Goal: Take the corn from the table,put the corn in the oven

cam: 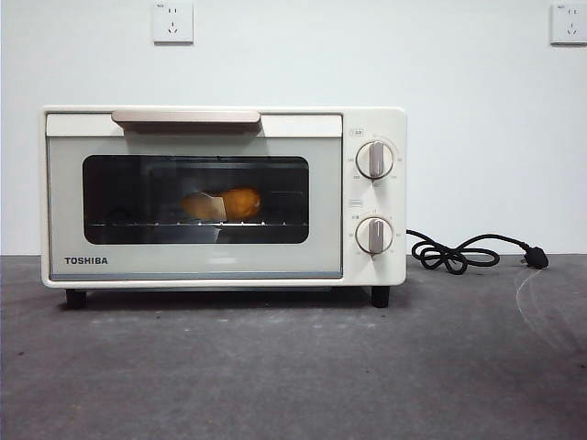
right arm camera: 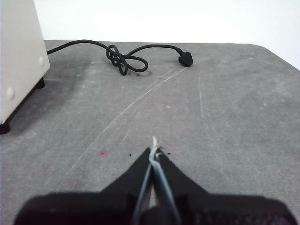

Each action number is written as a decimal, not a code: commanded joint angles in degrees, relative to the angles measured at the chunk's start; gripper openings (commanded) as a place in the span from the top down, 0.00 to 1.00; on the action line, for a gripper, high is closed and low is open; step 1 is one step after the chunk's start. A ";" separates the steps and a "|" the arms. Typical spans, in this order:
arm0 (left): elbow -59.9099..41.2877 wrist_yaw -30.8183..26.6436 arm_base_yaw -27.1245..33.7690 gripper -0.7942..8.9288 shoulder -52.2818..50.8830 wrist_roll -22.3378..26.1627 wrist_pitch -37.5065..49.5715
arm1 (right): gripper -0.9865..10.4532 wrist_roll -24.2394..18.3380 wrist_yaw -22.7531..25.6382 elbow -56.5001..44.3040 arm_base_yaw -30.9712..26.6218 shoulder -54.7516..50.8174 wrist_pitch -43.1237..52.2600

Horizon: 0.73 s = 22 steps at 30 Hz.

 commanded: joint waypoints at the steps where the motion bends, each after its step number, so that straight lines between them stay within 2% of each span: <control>1: -0.46 0.04 0.11 0.92 -0.28 -0.52 0.39 | 0.91 0.59 0.15 -0.28 0.00 -0.04 -0.04; 22: -0.46 0.04 -0.09 0.92 -0.52 -0.55 0.39 | 0.91 0.59 0.15 -0.28 0.00 -0.04 -0.04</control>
